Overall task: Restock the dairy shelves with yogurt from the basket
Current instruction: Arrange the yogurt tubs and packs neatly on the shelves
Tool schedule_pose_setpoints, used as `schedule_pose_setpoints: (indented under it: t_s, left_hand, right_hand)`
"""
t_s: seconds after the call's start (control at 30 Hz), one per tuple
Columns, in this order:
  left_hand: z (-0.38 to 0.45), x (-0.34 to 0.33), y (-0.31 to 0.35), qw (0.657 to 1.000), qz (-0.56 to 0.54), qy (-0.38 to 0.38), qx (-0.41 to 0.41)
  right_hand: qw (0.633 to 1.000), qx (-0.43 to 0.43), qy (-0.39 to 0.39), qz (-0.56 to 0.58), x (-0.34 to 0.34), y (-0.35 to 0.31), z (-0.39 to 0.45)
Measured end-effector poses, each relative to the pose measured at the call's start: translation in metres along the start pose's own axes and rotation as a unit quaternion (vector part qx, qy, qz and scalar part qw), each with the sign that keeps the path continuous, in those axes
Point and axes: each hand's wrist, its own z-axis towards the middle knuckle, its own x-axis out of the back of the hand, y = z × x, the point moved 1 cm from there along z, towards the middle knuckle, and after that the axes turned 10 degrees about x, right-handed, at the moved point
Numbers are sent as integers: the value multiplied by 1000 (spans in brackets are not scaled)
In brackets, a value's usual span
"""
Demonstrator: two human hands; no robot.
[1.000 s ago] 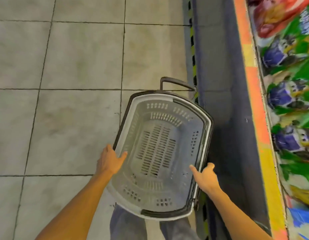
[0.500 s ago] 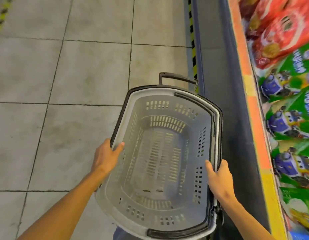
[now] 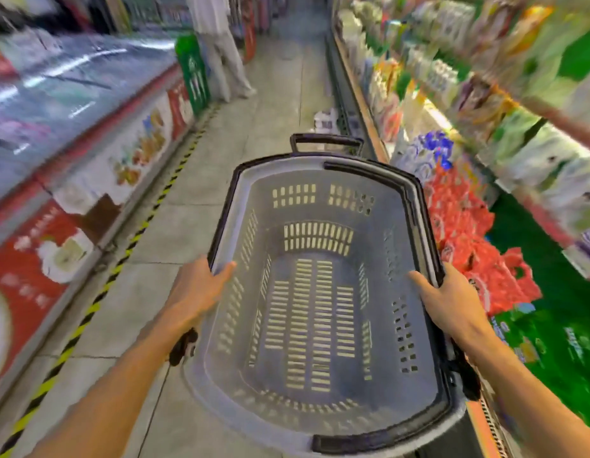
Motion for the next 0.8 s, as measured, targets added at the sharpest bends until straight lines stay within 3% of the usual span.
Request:
schedule_pose_setpoints:
  t_s: [0.2,0.27,0.43,0.6,0.8]
  left_hand:
    - [43,77,67,999,-4,45,-28]
    - [62,79,79,997,-12,68,-25]
    - [109,65,94,998,-42,45,20]
    - [189,58,123,995,-59,41,70]
    - [316,58,138,989,-67,67,118]
  right_hand:
    - [999,44,0,3,23,-66,88]
    - [999,48,0,-4,14,-71,121]
    - [998,30,-55,20,-12,-74,194]
    - [988,29,-146,31,-51,-103,315]
    - [983,35,-174,49,-119,-140,446]
